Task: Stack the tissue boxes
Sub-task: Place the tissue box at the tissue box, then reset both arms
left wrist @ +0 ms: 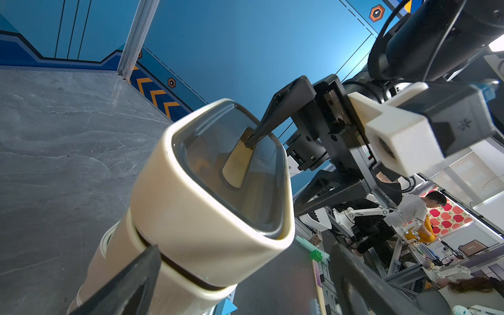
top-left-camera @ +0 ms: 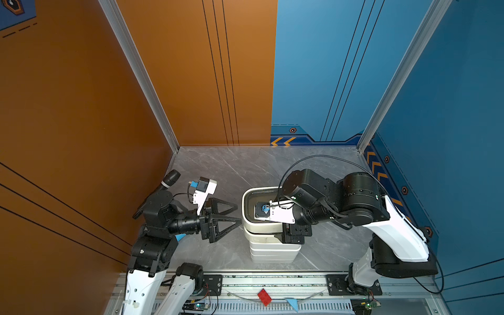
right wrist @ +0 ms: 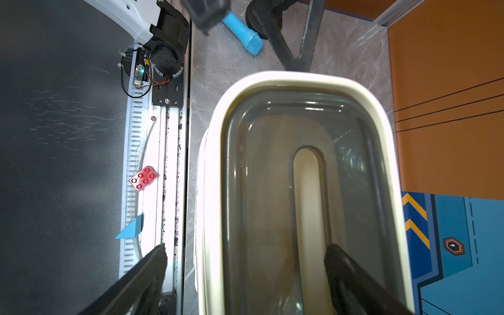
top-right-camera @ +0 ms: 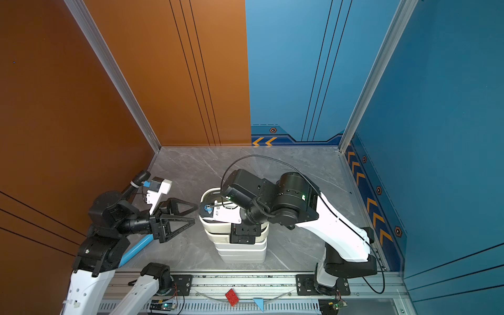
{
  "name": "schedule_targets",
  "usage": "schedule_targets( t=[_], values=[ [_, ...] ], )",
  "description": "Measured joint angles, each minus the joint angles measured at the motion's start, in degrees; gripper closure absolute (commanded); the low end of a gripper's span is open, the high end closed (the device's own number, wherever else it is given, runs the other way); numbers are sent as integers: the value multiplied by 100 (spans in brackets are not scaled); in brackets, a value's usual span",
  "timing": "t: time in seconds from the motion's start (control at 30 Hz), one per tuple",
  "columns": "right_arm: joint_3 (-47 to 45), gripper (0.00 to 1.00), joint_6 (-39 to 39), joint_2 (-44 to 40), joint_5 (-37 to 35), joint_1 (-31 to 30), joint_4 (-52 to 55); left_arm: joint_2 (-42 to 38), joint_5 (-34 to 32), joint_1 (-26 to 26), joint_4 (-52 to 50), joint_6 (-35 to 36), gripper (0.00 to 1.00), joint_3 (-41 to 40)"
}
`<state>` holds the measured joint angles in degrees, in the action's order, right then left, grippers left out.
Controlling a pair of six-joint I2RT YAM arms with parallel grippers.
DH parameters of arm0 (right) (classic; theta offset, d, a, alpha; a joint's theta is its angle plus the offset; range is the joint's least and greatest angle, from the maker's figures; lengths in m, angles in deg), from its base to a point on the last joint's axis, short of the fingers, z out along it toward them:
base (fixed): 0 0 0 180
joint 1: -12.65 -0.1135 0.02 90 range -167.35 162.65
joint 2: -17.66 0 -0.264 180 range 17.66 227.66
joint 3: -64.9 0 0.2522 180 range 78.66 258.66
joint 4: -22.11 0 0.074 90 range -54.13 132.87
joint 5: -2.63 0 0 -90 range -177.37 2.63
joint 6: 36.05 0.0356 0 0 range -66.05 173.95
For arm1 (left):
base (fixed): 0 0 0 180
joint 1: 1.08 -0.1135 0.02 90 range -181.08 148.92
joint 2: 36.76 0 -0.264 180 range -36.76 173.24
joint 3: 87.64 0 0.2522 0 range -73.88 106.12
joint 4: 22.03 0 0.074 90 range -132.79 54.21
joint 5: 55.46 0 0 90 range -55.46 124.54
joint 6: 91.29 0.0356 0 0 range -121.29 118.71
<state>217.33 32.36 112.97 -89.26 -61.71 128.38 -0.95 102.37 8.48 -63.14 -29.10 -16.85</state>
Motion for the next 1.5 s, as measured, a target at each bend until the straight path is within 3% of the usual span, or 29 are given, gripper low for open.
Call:
schedule_targets(
  t=[0.2, 0.27, 0.47, 0.53, 0.63, 0.83, 1.0, 1.17, 1.3, 1.5],
  values=[
    [203, 7, 0, -46, -236, -168, -2, 195, 20, -17, -208, 151, 2, 529],
    [267, 1, -2, -133, -310, -214, -68, 275, 31, -33, -269, 203, 2, 780],
    [57, 0, 118, -778, -269, 42, -1506, 944, 33, -199, -299, 46, 2, 2039],
    [-107, 0, 286, -953, -199, 542, -2037, 1300, -81, -271, -328, -15, 2, 2608],
    [-562, 0, 776, -1078, 210, 1786, -2959, 1875, -496, -459, -505, -98, 2, 3405],
    [-3008, 0, 2540, -1346, 1222, 4830, -5510, 3082, -2184, -931, -874, -146, 2, 4057],
    [-5600, 0, 3722, -1965, 1189, 6787, -7219, 3827, -4033, -929, -1185, 236, 2, 3438],
    [-8054, 0, 4179, -2914, 793, 7923, -8535, 4026, -5827, -658, -1246, 643, 2, 2181],
    [-9331, 0, 3912, -3119, 367, 8046, -9254, 3910, -6728, -573, -767, 776, 2, 1069],
    [-10408, 0, 3340, -2457, -39, 7820, -10568, 3521, -7980, -415, 625, 1156, 2, -584]
  ],
)
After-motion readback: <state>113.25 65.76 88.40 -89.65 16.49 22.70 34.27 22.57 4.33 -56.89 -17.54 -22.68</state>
